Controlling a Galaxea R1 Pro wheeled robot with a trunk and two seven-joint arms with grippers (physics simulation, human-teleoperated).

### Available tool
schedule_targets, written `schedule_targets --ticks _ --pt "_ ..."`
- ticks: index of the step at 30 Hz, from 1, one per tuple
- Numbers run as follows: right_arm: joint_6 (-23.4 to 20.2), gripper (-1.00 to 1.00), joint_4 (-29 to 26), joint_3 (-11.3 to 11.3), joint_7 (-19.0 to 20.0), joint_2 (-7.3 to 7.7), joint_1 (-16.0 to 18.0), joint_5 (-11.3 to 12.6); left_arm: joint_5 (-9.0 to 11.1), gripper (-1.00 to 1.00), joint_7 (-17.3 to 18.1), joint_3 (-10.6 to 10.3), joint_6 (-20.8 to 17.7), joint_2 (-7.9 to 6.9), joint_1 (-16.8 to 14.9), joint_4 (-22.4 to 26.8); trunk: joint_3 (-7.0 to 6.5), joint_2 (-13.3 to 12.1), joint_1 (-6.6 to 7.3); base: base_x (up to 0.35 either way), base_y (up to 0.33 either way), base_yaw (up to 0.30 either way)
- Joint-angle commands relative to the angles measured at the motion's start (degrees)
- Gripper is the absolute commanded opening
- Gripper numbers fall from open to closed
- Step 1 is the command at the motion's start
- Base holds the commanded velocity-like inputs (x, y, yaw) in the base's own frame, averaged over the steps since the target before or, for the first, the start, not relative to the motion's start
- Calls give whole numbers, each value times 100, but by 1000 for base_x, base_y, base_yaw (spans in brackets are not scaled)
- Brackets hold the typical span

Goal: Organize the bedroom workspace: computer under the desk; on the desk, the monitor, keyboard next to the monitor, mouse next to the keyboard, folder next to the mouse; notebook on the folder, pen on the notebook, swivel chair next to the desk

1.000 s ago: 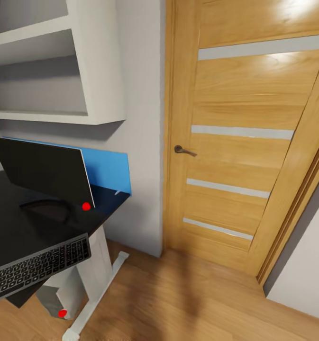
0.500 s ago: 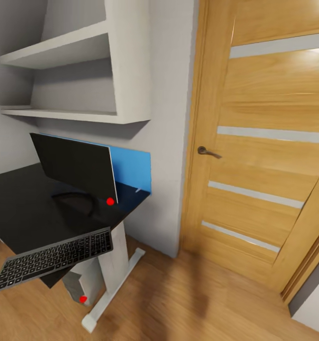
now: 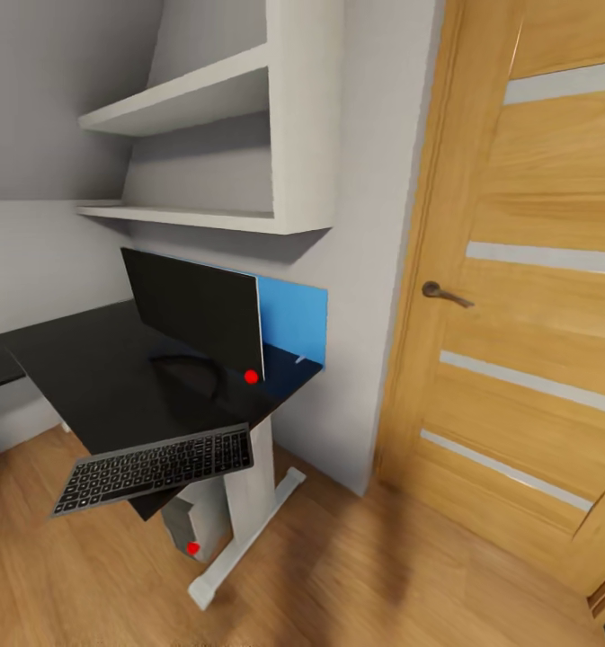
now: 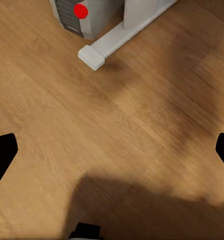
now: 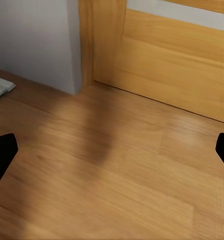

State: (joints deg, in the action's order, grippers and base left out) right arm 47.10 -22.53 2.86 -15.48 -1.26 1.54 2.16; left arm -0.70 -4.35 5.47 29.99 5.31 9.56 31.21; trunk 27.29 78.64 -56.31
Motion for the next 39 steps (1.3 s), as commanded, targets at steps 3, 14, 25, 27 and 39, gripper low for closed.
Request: schedule_targets --ticks 3,14,25,27,39 --pt "16 100 3 32 -26 3 4 21 -9 100 -4 16 6 5 2 8 5 3 0 0 0 287" --pt "15 100 3 30 -26 3 4 21 -9 100 -4 16 6 5 2 8 5 3 0 0 0 287" --pt "12 100 11 28 -26 -30 4 27 -9 100 -4 16 6 5 2 8 5 3 0 0 -26 287" --pt "13 100 23 29 -26 -31 4 28 -9 100 -4 16 6 5 2 8 5 3 0 0 -159 287" --pt "10 100 57 23 -27 -32 4 30 -9 100 4 16 6 5 2 8 5 3 0 0 -251 287"
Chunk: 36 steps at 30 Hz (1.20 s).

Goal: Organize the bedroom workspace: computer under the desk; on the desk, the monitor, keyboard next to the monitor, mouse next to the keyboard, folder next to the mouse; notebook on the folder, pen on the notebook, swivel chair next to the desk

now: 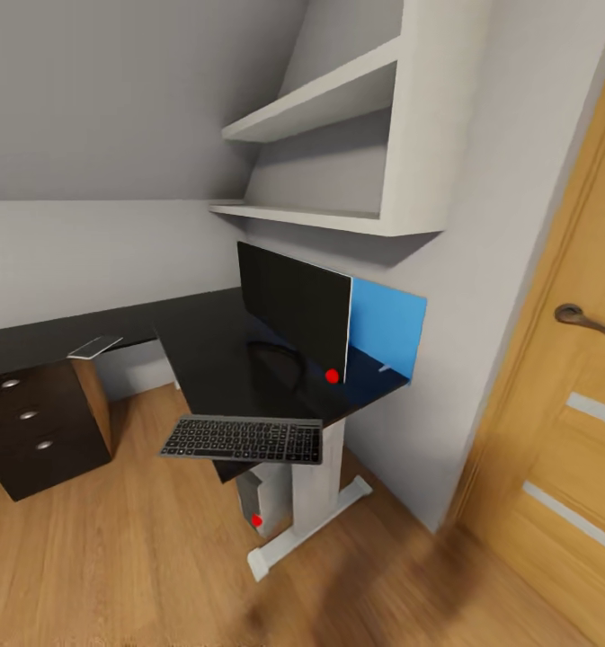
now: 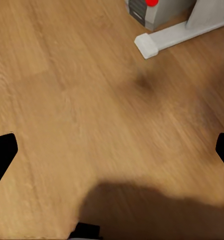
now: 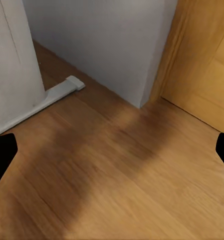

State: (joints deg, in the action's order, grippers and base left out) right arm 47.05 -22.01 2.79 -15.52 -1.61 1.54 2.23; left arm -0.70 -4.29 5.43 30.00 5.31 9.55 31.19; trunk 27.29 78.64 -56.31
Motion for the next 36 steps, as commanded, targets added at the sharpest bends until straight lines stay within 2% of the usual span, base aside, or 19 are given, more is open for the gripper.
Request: schedule_targets --ticks 1,24,34,35,36 --pt "15 100 6 30 -22 3 4 23 -9 100 -2 19 6 6 3 10 5 3 0 0 -283 289" --pt "14 100 12 15 -30 4 4 38 -9 100 -10 19 5 6 3 10 11 3 0 0 -292 283" --pt "26 100 4 -6 -22 23 4 72 -9 100 -10 23 33 -3 3 10 15 3 0 0 -235 33" --pt "-7 100 -107 -17 -14 125 104 76 1 100 -31 58 69 -25 3 16 15 3 0 0 -10 0" --pt "-17 100 -117 -17 -10 146 170 80 4 100 -34 65 67 -34 3 17 15 3 0 0 -8 0"
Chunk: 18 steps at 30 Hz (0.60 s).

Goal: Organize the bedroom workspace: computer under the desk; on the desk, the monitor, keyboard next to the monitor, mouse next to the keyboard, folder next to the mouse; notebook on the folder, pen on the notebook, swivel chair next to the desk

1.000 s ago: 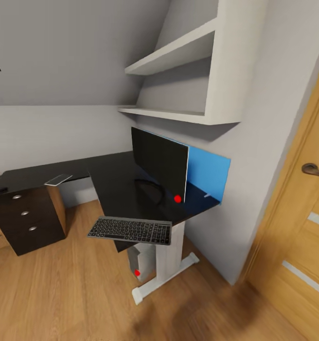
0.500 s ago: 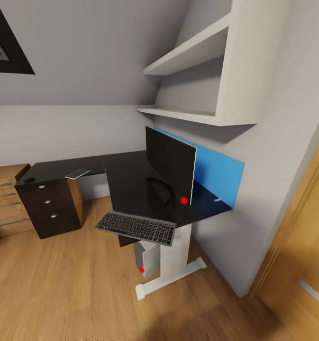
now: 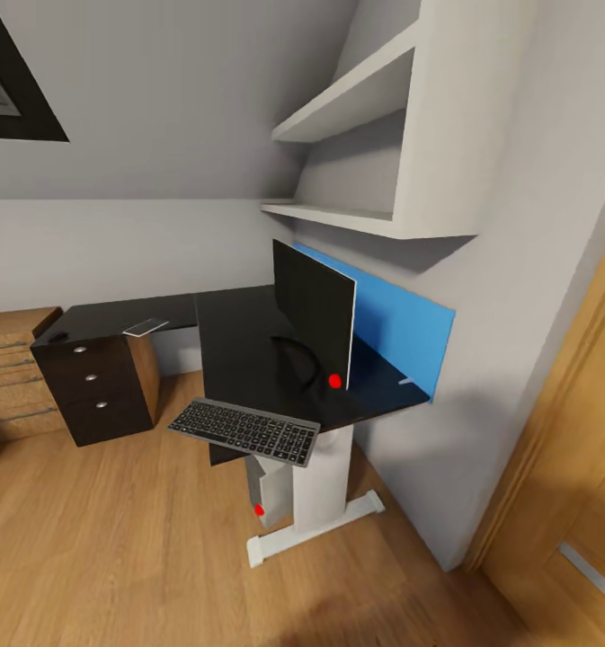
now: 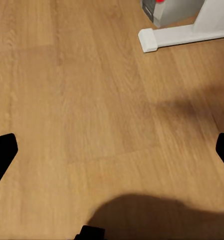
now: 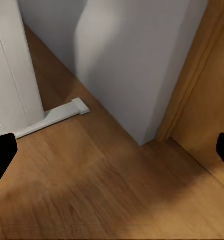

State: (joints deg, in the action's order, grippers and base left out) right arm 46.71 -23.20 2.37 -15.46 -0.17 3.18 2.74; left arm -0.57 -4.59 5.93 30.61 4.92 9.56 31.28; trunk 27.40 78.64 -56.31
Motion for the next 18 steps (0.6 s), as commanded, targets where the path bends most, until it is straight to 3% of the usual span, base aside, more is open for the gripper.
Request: schedule_targets --ticks 1,3,6,11,13,14,18 --pt "8 100 -3 24 -12 20 86 32 -4 100 -8 21 4 -9 2 9 5 3 0 0 -7 0" --pt "-173 100 -16 20 4 77 654 46 27 100 -24 67 -6 -141 2 36 5 3 0 0 -3 0" --pt "-502 100 -29 18 23 89 976 54 155 100 -31 135 -14 -201 2 63 5 3 0 0 0 0" --pt "-1373 100 -81 -1 315 84 1691 176 811 100 -30 238 -23 -347 2 166 5 3 0 0 0 0" --pt "-1624 100 -88 -10 461 76 1882 325 1015 100 -28 246 -25 -399 2 210 5 3 0 0 0 0" --pt "-1911 100 -95 -16 632 69 2074 545 1230 100 -27 251 -27 -455 2 241 5 3 0 0 0 0" --pt "-2645 100 -101 -22 1047 62 2466 1127 1674 100 -23 256 -23 -554 2 283 5 3 0 0 0 0"
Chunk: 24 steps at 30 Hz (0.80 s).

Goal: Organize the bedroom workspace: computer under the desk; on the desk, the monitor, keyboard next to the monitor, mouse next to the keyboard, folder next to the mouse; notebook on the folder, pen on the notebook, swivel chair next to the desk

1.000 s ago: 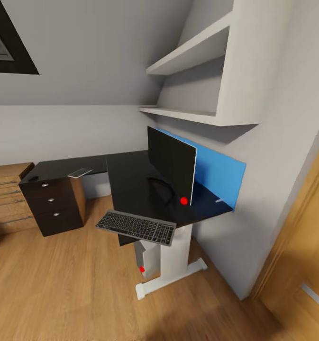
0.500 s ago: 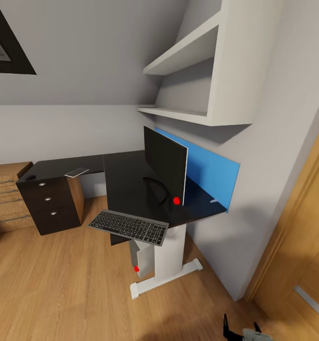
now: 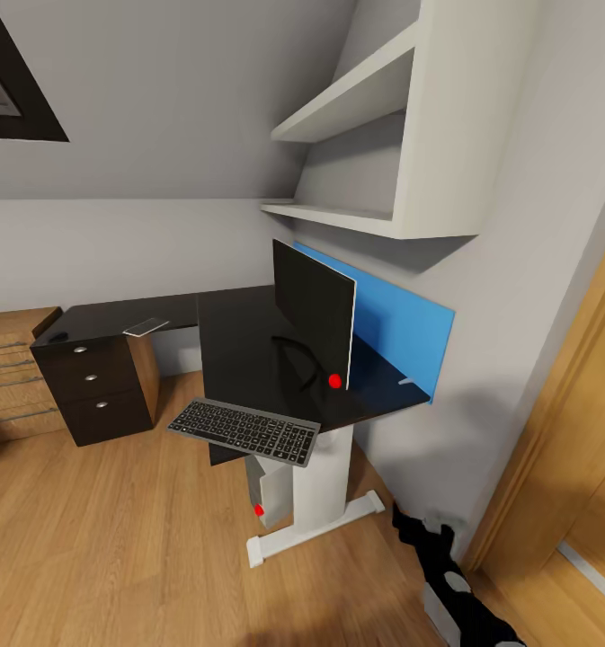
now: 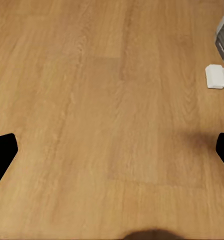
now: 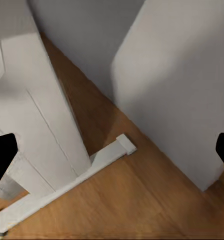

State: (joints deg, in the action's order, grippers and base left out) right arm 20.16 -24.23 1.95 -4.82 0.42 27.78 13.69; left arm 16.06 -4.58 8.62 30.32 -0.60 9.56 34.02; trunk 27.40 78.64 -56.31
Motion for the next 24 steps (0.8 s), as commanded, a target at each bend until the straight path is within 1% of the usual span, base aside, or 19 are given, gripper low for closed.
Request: schedule_targets --ticks 1,2,4,5,7,8,11,12,13,14,15,17,19,24 --pt "-446 100 1 18 227 2 209 365 218 100 -21 -12 14 -40 2 21 5 3 0 0 0 0" --pt "-1200 100 -1 15 633 2 503 892 482 100 -17 -11 26 -77 2 35 5 3 0 0 0 0" --pt "-1715 100 -1 12 918 7 670 1256 607 100 -14 -10 38 -91 2 41 5 3 0 0 0 0" --pt "-2217 100 -2 12 1206 13 807 1616 686 100 -12 -10 47 -100 2 45 5 3 0 0 0 0" --pt "-2705 100 -2 13 1499 21 902 1947 741 100 -7 -10 52 -106 2 47 5 3 0 0 0 0" --pt "-3170 100 1 22 1818 25 963 2212 775 100 -1 -8 58 -106 2 49 5 3 0 0 0 0" --pt "-3724 100 4 44 2281 15 1016 2444 804 100 9 -9 69 -107 2 50 5 3 0 0 0 0" --pt "-3947 100 5 56 2553 15 1036 2530 812 100 19 -11 80 -104 2 51 5 3 0 0 0 0" --pt "-4182 100 8 72 2969 17 1057 2619 811 100 35 -23 158 -100 2 51 5 3 0 0 0 0" --pt "-4241 100 12 84 3115 23 1062 2639 807 100 42 -31 240 -100 2 51 5 3 0 0 0 0" --pt "-4264 100 14 86 3178 27 1064 2648 806 100 44 -35 289 -99 2 51 5 3 0 0 0 0" --pt "-4324 100 34 93 3431 46 1063 2672 799 100 51 -47 540 -90 2 52 5 3 0 0 0 0" --pt "-4349 100 42 98 3540 59 1063 2673 794 100 52 -49 653 -84 2 52 5 3 0 0 0 0" --pt "-4369 100 36 102 3731 110 1058 2674 776 100 53 -52 742 -76 2 46 5 3 0 0 0 0"
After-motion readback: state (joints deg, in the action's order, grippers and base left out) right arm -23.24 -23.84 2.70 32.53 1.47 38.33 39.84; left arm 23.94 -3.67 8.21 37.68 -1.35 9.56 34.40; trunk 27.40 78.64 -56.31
